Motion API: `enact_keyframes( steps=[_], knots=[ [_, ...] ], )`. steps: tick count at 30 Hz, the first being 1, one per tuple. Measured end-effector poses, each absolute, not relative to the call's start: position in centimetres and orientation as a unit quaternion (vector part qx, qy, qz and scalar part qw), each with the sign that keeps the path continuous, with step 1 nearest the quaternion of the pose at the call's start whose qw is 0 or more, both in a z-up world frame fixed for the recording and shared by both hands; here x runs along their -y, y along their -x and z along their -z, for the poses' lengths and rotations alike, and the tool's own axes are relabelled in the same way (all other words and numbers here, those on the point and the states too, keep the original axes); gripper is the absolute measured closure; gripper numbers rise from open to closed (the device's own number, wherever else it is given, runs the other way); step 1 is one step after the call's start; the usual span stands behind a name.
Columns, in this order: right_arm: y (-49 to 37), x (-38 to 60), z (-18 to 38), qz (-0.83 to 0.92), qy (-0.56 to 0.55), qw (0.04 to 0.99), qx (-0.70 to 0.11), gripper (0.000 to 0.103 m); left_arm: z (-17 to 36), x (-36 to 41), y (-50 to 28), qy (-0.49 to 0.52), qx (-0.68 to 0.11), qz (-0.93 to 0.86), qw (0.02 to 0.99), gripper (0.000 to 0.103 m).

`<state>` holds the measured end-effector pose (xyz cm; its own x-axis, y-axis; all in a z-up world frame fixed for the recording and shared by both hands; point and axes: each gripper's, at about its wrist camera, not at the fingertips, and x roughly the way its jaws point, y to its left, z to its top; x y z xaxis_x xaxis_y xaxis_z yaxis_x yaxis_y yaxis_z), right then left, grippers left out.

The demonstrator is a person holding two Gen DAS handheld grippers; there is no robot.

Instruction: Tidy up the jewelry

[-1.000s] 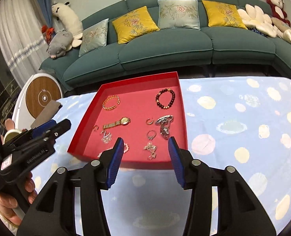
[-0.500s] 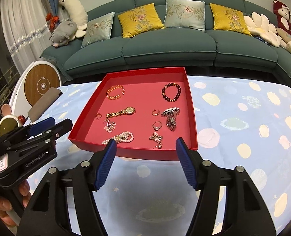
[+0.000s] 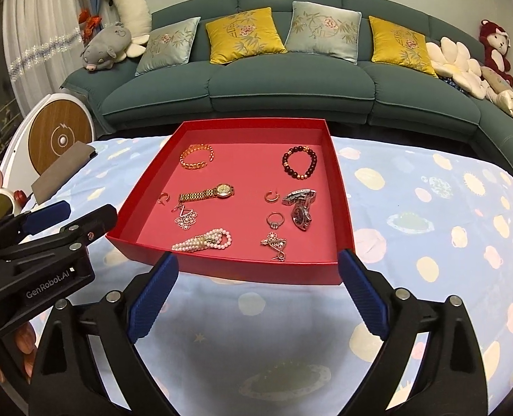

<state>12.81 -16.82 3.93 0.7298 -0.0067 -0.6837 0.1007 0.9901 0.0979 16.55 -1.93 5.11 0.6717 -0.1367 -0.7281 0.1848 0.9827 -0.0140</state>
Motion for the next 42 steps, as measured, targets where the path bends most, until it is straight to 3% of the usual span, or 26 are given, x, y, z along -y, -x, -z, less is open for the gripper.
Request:
enact_keyframes(
  steps=[6, 42],
  knots=[
    [-12.2, 17.5, -4.5, 0.071, -0.065, 0.935, -0.342, 0.006, -5.1, 2.6, -16.3, -0.032, -0.402, 0.069, 0.913, 0.032],
    [-12.1, 17.6, -4.1, 0.074, -0.065, 0.932, -0.348, 0.005, -4.9, 2.6, -15.9, -0.036, -0.394, 0.048, 0.917, 0.032]
  ],
)
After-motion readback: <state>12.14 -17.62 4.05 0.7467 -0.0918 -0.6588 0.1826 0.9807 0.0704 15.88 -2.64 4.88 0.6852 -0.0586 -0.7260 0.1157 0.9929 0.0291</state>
